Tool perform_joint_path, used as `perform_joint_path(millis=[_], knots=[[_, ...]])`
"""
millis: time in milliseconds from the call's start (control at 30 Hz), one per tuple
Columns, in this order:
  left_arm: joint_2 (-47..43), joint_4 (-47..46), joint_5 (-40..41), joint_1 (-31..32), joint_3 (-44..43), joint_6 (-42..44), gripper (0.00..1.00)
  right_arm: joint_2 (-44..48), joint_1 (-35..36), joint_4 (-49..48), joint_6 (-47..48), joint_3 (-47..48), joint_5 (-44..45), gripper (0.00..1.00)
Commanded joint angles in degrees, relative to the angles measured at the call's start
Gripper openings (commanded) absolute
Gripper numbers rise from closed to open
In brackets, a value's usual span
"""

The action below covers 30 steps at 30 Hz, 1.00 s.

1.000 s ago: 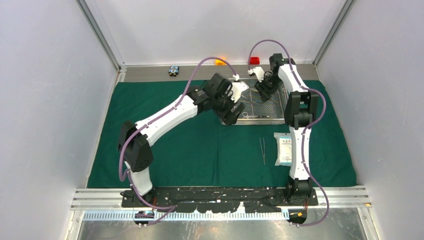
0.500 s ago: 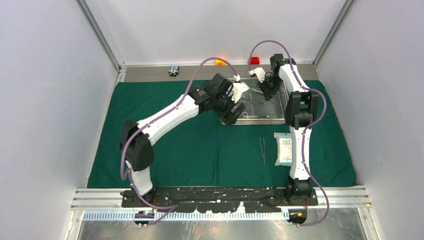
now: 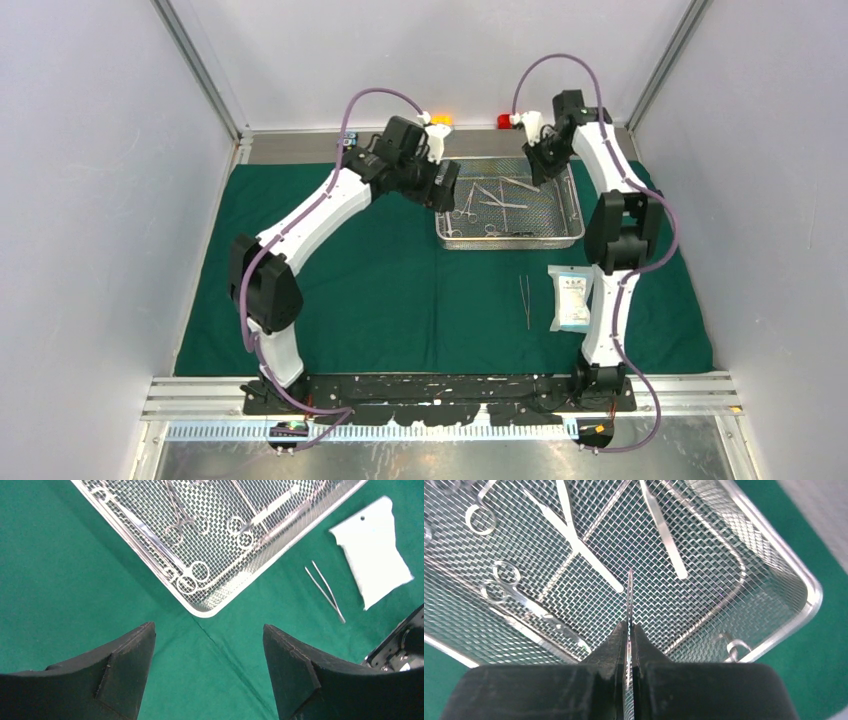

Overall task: Open and lay out the surgical kit
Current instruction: Pick up the medical item from the container, then place the medical item in the surgical kit.

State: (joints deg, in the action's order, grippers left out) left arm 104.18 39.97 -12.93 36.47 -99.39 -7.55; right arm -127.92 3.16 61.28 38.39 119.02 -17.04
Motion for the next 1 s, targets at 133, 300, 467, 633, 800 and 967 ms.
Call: perform_joint_path(millis=[133, 300, 467, 633, 800, 967], knots=[[-0.6, -4.1, 4.6, -2.8, -1.6, -7.1, 0.80, 20.5, 4.0, -11.3, -24.3, -15.6, 7.7, 0.00], [-0.9, -4.1, 7.2, -6.1, -2.6, -8.9, 0.80, 34.1, 8.2, -19.8, -41.3, -34.7, 13.2, 0.00], [0.1, -3.0, 8.9, -7.4, -4.7, -8.0, 0.81, 40.6, 13.6, -21.0, -49.2, -43.9, 14.5, 0.01], [0.0, -3.3, 11.8, -7.8, -3.7, -6.2, 0.81, 44.5, 15.5, -24.1, -56.3, -52.7, 12.4, 0.00], [-2.5, -6.8, 15.0, -7.9, 2.4, -3.3, 0.81, 46.8, 17.1, -26.9, -61.6, -59.9, 12.5, 0.00], [-5.6, -10.1, 17.0, -7.9, 9.1, -1.4, 0.83, 47.6, 19.5, -31.2, -64.3, -65.6, 11.3, 0.00]])
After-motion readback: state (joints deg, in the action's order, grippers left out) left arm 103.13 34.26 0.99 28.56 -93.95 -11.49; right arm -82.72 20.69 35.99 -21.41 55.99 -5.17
